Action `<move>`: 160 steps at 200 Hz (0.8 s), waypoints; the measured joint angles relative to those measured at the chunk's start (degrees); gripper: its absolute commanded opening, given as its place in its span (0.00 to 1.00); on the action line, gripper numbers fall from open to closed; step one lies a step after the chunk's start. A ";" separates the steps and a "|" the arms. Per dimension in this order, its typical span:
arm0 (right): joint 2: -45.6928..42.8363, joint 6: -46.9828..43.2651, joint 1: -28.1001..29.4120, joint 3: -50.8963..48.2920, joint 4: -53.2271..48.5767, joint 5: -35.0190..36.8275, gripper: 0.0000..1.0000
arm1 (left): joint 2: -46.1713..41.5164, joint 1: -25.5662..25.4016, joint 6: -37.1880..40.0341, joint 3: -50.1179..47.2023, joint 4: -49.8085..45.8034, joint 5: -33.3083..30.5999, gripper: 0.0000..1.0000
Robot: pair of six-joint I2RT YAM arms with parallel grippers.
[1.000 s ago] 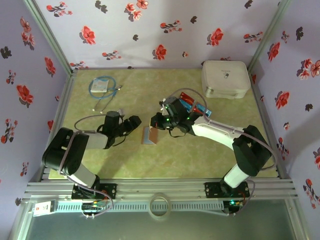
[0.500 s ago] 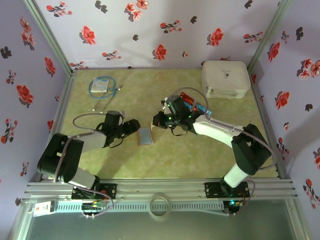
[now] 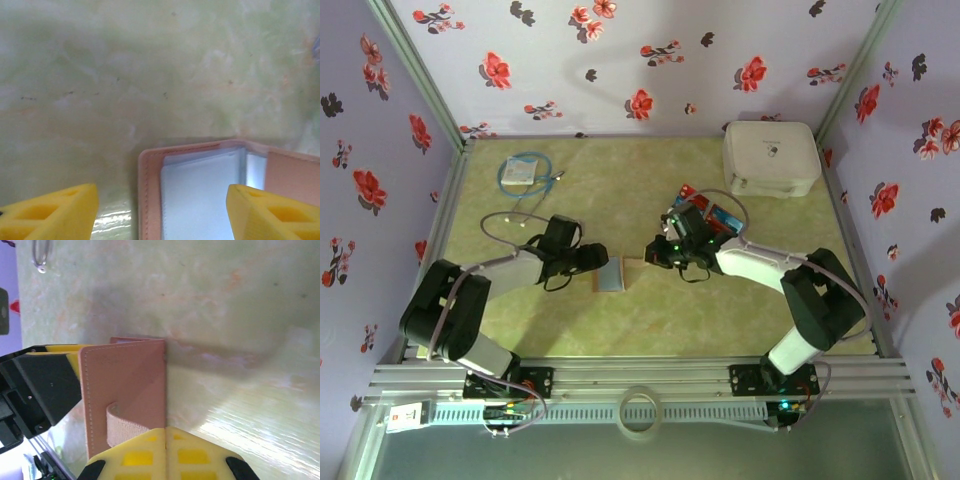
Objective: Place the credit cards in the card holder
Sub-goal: Open the card holder at the center of the table.
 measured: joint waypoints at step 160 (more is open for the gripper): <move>1.20 -3.28 -1.31 -4.79 -0.55 3.91 0.31 | 1.92 -2.12 2.12 1.97 -2.05 0.57 0.31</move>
